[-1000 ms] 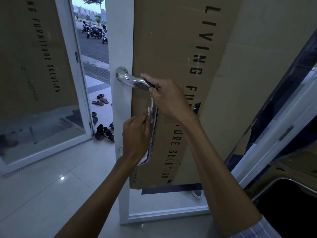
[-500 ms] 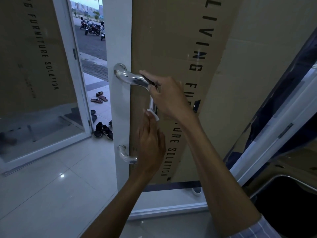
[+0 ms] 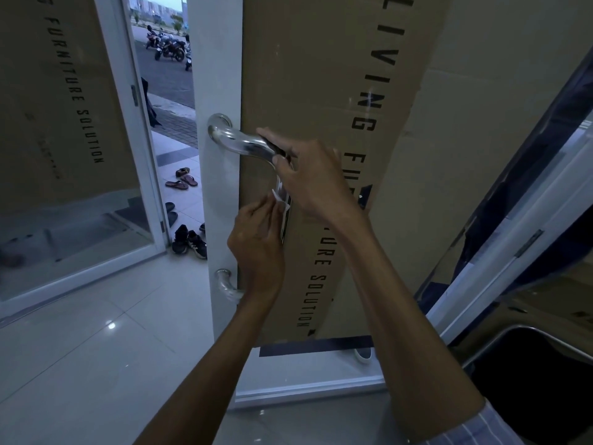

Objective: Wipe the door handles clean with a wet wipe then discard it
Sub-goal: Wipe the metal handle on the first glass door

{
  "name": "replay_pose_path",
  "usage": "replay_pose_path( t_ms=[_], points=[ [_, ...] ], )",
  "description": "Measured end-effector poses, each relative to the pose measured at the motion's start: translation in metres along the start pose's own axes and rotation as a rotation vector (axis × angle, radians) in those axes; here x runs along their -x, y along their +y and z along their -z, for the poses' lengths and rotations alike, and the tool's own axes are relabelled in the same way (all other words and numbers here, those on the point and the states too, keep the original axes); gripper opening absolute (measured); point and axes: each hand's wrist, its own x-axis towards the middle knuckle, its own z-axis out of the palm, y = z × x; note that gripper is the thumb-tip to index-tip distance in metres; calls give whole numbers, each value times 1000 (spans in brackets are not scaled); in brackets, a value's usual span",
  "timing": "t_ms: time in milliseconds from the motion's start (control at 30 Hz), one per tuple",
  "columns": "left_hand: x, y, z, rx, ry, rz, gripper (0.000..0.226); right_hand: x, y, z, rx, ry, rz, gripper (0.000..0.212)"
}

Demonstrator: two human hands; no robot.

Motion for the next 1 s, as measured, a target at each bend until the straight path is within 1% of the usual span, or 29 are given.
replay_pose_path(
  t_ms=[167,367,600,800,1000],
  points=[
    [13,-17,1,-135,-50,-58,28,0,1,0,-28,-8,-23,46],
    [-10,-4,-1,-87,-27,-161,32,1,-1,-3,-16,-6,-45,47],
    [13,-27,6,-146,-63,-139,28,3,-1,-6,-44,36,-51,48],
    [-13,-3,2,-76,-31,-191,26,2,3,-13,-42,60,-31,49],
    [8,-23,9,-126,-89,-131,26,3,3,-15,-68,89,-33,50]
  ],
)
